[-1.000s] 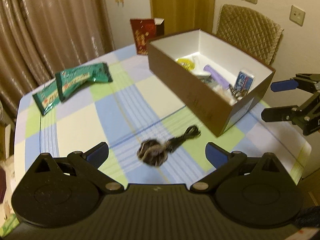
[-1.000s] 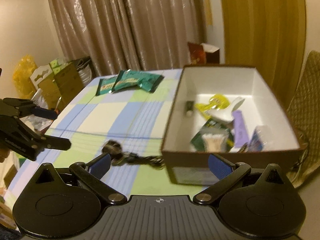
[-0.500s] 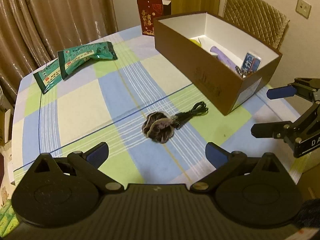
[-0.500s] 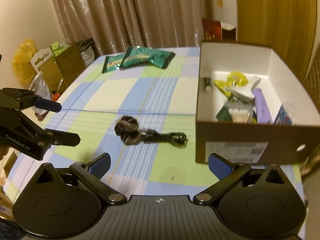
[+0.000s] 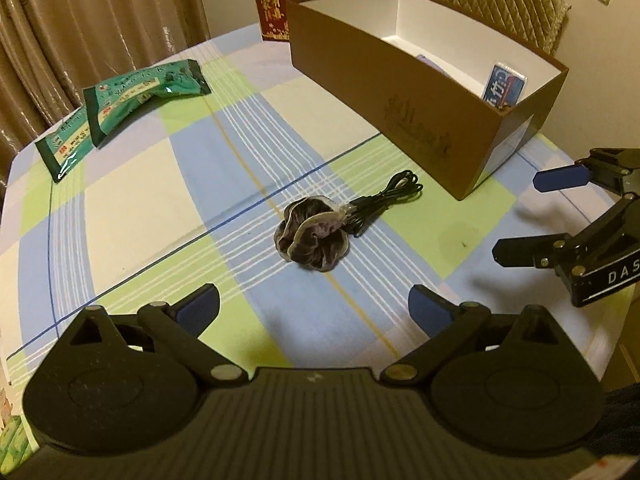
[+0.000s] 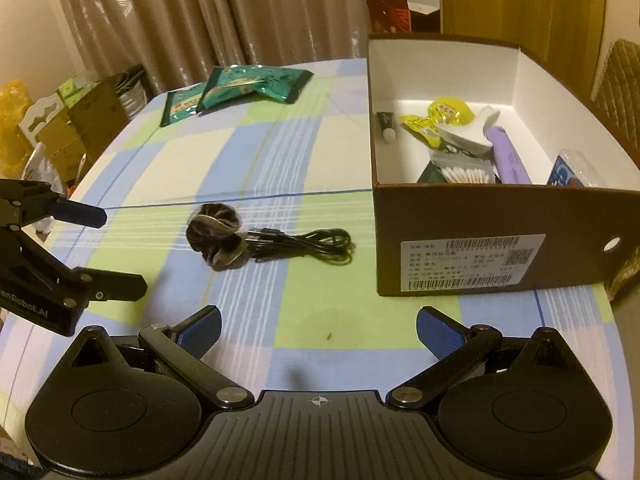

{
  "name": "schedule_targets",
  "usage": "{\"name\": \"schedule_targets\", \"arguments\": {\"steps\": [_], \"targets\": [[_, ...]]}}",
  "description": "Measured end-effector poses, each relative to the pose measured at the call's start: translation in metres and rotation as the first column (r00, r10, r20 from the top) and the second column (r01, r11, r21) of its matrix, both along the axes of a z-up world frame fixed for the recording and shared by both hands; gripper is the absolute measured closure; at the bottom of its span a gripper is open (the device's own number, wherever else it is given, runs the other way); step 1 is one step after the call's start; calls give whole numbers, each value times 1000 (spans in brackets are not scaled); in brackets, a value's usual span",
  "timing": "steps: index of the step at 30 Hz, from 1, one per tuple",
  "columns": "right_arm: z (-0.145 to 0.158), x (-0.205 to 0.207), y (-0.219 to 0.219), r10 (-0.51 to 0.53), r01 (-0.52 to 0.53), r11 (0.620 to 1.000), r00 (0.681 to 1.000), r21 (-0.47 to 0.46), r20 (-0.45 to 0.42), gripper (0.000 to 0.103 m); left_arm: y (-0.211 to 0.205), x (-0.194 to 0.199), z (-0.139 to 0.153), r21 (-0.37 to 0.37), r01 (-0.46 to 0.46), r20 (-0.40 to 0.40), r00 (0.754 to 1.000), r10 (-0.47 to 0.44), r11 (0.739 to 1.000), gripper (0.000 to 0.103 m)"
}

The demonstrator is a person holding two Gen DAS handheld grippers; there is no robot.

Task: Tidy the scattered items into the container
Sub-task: 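Grasp the dark scrunchie with the left gripper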

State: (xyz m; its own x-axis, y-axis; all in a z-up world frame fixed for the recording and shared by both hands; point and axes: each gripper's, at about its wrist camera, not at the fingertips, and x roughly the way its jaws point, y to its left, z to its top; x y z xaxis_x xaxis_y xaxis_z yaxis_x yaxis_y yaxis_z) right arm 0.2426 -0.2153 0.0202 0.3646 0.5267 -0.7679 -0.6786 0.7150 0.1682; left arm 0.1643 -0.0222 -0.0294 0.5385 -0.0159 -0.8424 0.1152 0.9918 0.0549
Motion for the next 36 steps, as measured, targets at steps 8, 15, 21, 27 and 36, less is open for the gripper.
{"name": "schedule_targets", "arguments": {"steps": [8, 15, 21, 27, 36], "targets": [[-12, 10, 8, -53, 52, 998, 998, -22, -17, 2, 4, 18, -19, -11, 27, -37, 999, -27, 1000, 4], [-26, 23, 3, -135, 132, 989, 990, -67, -40, 2, 9, 33, -33, -22, 62, -58, 996, -63, 998, 7], [-32, 29, -4, -176, 171, 982, 983, -81, -60, 2, 9, 52, -40, -6, 135, -30, 990, -135, 991, 12], [-32, 30, -10, -208, 202, 976, 976, -84, -63, 2, 7, 71, -48, 14, 212, -10, 977, -211, 977, 27], [-31, 20, -9, -211, 206, 977, 974, -61, -79, 2, 16, 62, -55, -13, 247, -20, 969, -247, 969, 78]]}}
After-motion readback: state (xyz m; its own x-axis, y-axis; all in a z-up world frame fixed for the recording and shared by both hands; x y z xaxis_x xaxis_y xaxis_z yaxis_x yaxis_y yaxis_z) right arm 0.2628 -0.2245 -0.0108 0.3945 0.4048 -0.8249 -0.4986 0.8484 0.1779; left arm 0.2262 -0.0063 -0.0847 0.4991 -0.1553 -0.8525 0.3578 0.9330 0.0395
